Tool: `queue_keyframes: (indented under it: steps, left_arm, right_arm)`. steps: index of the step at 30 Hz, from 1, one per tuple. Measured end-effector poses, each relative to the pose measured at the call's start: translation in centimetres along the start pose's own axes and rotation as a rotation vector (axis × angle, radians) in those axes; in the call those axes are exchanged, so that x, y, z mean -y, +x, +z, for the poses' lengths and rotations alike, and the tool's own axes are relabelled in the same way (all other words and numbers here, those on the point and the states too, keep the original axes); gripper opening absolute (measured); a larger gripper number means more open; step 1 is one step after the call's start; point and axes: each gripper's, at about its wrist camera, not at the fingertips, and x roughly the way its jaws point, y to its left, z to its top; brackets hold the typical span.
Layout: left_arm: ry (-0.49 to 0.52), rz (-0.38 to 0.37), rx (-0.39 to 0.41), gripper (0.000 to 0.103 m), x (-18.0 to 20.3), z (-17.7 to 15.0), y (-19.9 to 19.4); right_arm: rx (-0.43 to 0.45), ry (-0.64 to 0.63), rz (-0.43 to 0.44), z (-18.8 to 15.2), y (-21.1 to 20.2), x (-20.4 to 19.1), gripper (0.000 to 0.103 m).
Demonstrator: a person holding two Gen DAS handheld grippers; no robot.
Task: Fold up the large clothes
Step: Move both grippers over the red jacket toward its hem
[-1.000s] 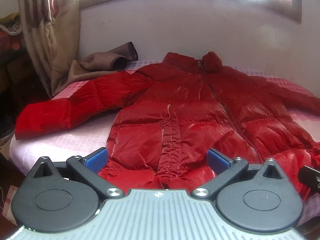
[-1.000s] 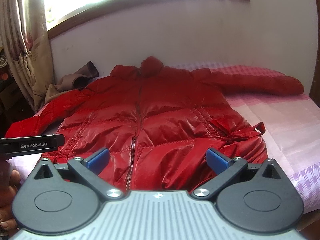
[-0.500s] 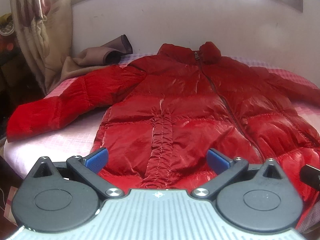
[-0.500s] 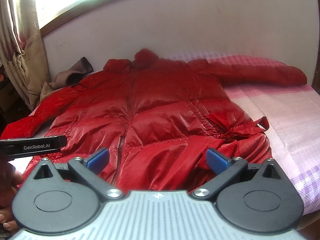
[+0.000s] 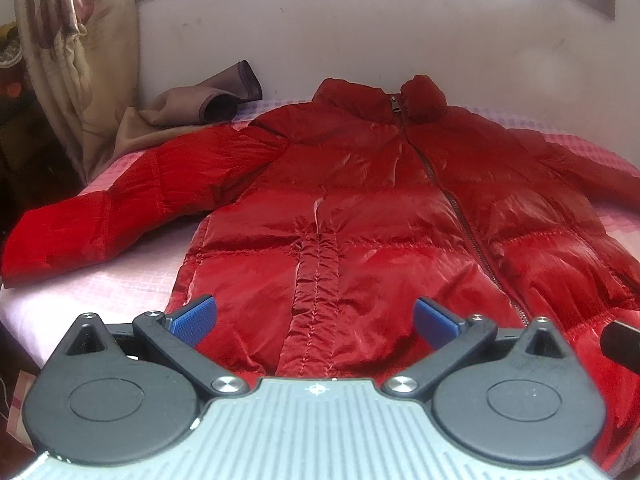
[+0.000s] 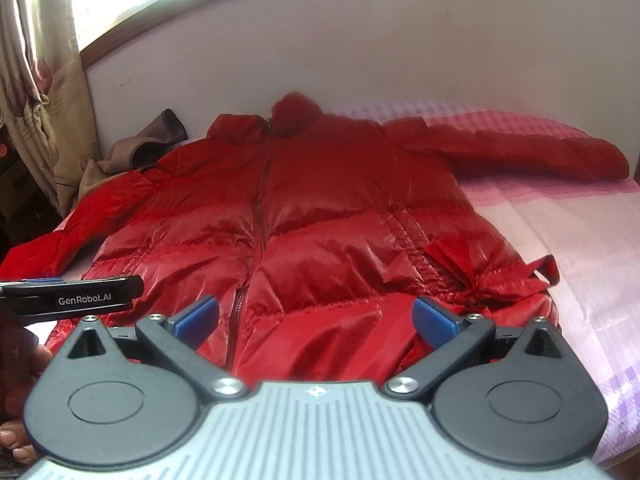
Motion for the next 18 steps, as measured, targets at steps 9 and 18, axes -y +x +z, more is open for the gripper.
queue_keyframes:
  steps: [9,18]
  left_arm:
    - [0.003,-0.011,0.002,0.103,0.7,0.5,0.9]
    - [-0.002,-0.023,0.018,0.103,1.3,1.6,1.3]
  right_arm:
    - [0.004,0.002,-0.015,1.4,1.3,1.0,0.103]
    - [0.036,0.102,-0.053,3.4,2.0,5.4,0.103]
